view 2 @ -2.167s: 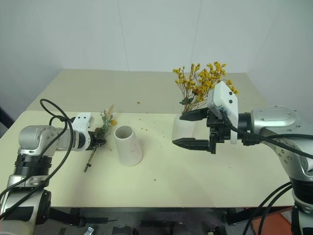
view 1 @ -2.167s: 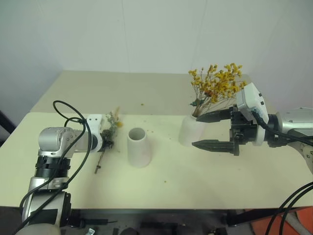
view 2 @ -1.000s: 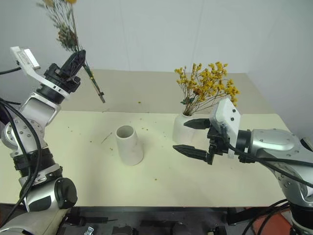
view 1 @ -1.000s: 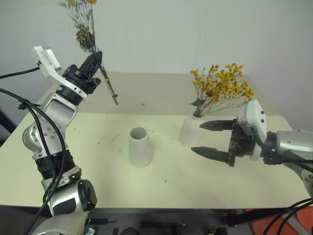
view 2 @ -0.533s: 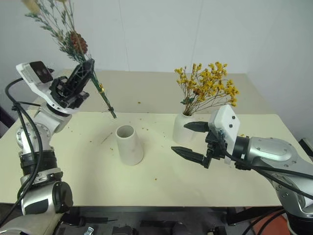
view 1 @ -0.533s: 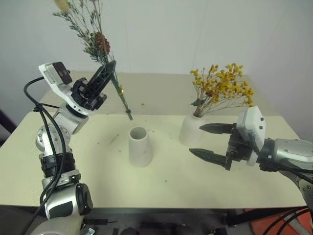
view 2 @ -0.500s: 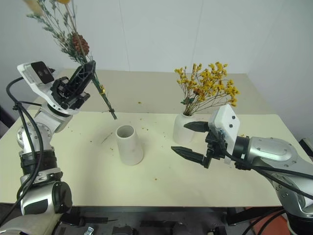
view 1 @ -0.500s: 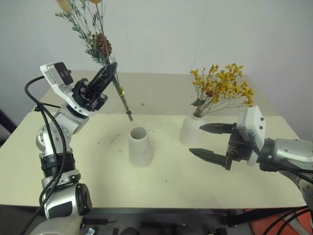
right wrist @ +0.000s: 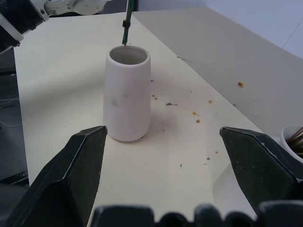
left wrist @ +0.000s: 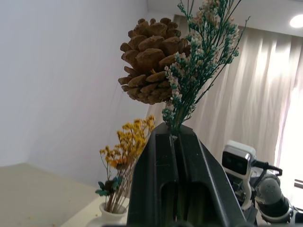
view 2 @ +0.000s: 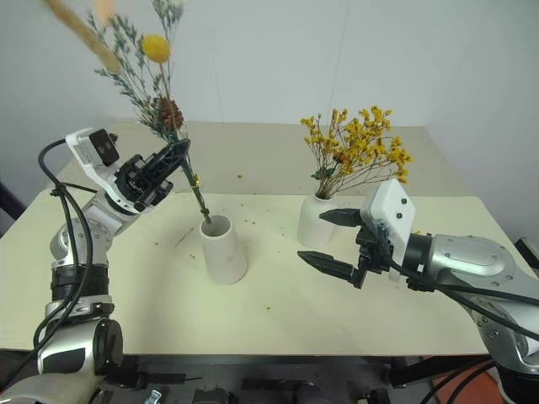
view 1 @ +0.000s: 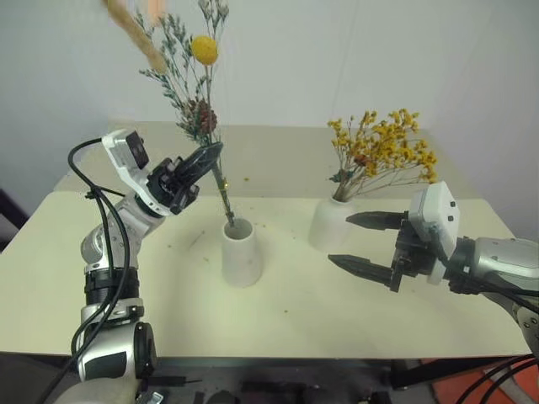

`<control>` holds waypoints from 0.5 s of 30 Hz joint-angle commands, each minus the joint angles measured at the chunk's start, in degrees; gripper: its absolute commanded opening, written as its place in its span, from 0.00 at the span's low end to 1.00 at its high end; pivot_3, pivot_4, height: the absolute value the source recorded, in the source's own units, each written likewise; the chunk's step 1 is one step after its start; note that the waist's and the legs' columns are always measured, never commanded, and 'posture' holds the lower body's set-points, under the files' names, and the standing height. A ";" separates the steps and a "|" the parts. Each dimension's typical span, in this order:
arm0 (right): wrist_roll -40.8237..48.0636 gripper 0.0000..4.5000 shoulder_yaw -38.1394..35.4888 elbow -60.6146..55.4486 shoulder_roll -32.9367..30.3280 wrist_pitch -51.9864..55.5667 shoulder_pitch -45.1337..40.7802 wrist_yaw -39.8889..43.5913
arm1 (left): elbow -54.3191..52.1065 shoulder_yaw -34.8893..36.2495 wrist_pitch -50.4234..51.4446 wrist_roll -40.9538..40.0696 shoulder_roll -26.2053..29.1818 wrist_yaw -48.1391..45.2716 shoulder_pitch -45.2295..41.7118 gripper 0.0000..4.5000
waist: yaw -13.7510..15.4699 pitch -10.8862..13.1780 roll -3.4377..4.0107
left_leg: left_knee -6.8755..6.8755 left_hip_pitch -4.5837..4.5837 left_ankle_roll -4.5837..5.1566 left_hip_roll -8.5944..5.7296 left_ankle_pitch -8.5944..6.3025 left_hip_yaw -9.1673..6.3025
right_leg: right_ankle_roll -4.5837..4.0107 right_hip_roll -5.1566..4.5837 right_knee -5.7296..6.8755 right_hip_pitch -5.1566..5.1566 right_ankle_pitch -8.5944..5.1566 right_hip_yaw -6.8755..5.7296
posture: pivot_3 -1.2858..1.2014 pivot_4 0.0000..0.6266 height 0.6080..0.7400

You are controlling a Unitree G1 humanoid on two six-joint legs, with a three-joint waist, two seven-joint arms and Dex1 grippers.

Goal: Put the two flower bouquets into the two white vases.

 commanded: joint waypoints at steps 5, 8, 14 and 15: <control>-0.37 1.00 -2.68 -0.90 -0.83 -1.30 0.42 -0.85 | -2.33 -3.91 -4.67 3.20 0.10 -4.49 1.59 0.00 | 0.02 0.00 0.00 | 0.00 -0.01 0.02 0.00 -0.01 0.00 | 0.00 0.00 0.00 -0.01 0.00 0.00 | 0.52 0.24 1.00; -0.42 1.00 -2.76 -0.89 -1.03 -1.32 0.57 -1.00 | -2.28 -5.31 -5.96 4.56 0.51 -6.38 2.59 0.00 | 0.04 0.00 0.00 | 0.02 -0.01 0.02 0.00 -0.01 0.00 | 0.00 0.00 0.00 0.00 0.00 0.00 | 0.52 0.24 1.00; -0.59 1.00 -2.81 -0.90 -1.31 -1.43 0.99 -1.17 | -2.14 -5.83 -7.13 5.64 1.03 -7.85 5.20 0.00 | -0.07 0.00 0.00 | 0.02 -0.01 0.03 0.01 -0.02 0.00 | 0.00 0.02 0.00 -0.01 0.00 0.00 | 0.52 0.24 1.00; -0.66 1.00 -2.74 -0.91 -1.35 -1.47 1.04 -1.13 | -2.19 -6.04 -7.30 5.92 1.22 -8.22 5.98 0.00 | -0.06 0.00 0.00 | 0.02 0.00 0.03 0.01 -0.02 0.00 | 0.00 0.01 0.00 0.00 0.00 0.00 | 0.52 0.24 1.00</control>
